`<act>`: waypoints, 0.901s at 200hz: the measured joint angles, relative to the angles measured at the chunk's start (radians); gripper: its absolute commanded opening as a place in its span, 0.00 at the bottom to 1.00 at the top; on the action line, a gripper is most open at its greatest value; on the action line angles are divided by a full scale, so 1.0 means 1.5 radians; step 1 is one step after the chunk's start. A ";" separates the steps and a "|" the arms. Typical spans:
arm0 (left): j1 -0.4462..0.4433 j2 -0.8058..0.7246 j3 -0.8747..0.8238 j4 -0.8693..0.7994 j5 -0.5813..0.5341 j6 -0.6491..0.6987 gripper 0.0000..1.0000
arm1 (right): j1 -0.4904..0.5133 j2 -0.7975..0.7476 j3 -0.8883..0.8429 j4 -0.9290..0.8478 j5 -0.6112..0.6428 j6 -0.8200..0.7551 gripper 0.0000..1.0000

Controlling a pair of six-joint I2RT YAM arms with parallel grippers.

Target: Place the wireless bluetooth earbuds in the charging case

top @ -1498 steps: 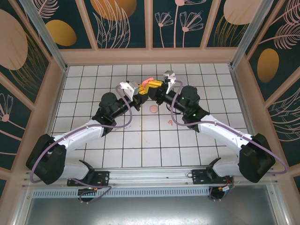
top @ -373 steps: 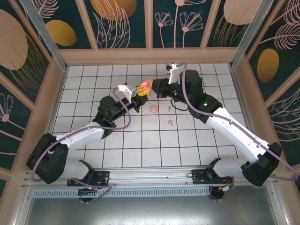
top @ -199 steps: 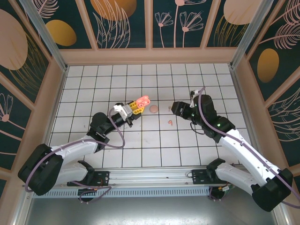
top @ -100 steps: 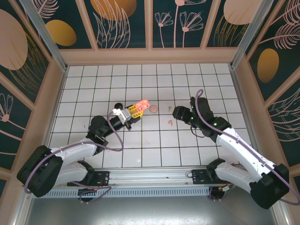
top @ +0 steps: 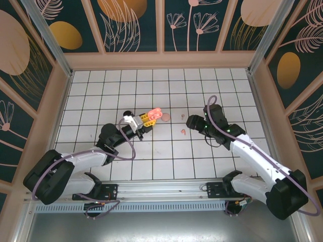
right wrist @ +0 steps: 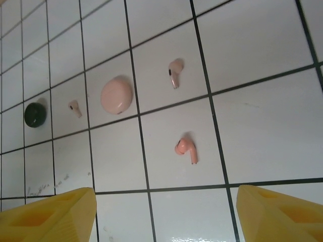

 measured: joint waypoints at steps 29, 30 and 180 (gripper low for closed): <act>0.000 0.032 0.000 0.015 -0.023 -0.039 0.00 | 0.000 0.056 0.000 0.015 -0.017 -0.008 0.72; 0.000 0.033 0.000 0.016 -0.024 -0.041 0.00 | 0.000 0.057 0.000 0.016 -0.017 -0.008 0.72; 0.000 0.041 -0.017 0.084 -0.067 -0.087 0.00 | 0.038 0.408 0.183 -0.027 0.000 -0.347 0.59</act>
